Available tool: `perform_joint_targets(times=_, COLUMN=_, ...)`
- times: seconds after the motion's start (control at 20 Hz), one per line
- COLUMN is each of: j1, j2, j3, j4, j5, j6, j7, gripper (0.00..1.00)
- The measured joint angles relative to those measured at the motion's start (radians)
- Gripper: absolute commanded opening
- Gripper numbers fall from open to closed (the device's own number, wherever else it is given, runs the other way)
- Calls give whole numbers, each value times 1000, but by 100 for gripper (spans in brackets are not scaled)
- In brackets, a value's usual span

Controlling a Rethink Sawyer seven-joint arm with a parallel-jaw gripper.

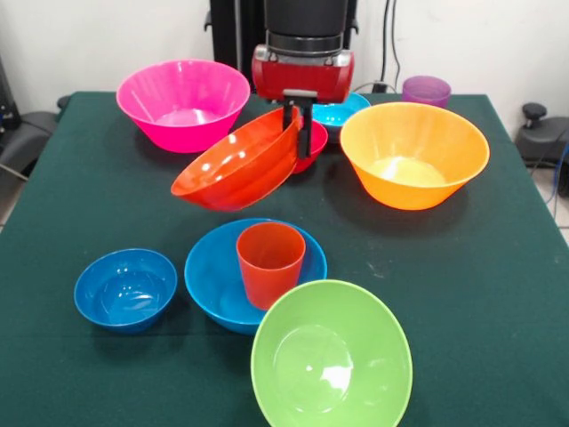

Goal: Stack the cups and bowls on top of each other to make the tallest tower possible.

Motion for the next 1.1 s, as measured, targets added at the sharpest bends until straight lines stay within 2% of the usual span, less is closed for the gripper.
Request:
perform_joint_targets(times=0.45, j1=21, j2=-21, j3=0, j4=-20, j5=28, j6=103, j7=0, gripper=0)
perform_joint_targets(times=1.1, j1=15, j2=18, j3=17, j4=-127, j5=28, j6=144, j7=0, gripper=0)
